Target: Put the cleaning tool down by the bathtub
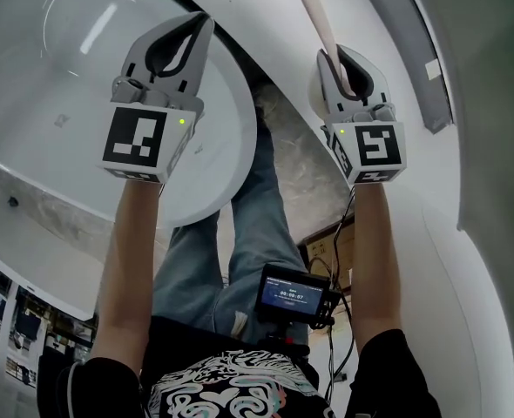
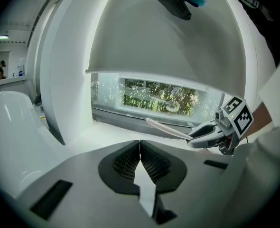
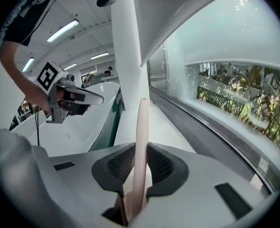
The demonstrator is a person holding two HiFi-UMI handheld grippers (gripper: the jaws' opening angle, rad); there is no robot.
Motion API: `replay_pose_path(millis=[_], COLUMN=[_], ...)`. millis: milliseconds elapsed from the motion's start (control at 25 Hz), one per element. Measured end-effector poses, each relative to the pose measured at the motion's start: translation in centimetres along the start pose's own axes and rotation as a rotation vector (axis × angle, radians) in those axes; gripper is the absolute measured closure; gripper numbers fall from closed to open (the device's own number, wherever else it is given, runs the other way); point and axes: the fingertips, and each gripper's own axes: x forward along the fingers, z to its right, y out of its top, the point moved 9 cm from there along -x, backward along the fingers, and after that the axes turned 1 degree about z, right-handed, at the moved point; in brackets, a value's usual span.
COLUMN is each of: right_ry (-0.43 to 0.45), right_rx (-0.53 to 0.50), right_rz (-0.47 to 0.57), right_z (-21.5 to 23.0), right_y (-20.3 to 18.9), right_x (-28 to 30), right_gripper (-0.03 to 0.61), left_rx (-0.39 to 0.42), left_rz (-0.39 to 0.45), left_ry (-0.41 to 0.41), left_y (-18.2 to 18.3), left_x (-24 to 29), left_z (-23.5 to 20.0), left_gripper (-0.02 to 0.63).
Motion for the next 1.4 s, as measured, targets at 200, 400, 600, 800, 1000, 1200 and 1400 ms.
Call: replay_pose_path(millis=[200,400,600,800,1000,1200,1400], right_ry=[0.017,0.044,0.069,0.083,0.084,0.066,0.058], right_rx=[-0.073,-0.121,-0.158,-0.195,-0.229,-0.238,-0.253], right_rz=[-0.067,-0.126,-0.177,-0.228,-0.263,-0.300,-0.316], right_z=[0.7,0.9,1.3,1.1,0.6,0.3,0.0], right_y=[-1.3,-2.4,-3.9,-4.6,-4.5,-4.5,-4.3], right_x=[1.6,3.1,4.1,5.1,6.3,7.4,7.6], right_gripper=[0.486,0.486,0.486,0.486,0.486,0.486,0.486], left_rx=[0.003,-0.016,-0.016,-0.024,-0.044,-0.047,-0.062], left_rz=[0.005,0.018,-0.013,-0.023,-0.021,-0.063,-0.073], left_ry=[-0.021,-0.017,-0.014,-0.002,0.012,0.014,0.031], left_y=[-0.1,-0.3,-0.9,-1.4,-1.7,-2.2,-2.3], left_x=[1.3,2.2,2.9,2.8,3.0,3.1,3.0], left_z=[0.3,0.0,0.5,0.3,0.2,0.4,0.1], left_gripper=[0.597,0.597,0.597,0.597,0.597,0.597,0.597])
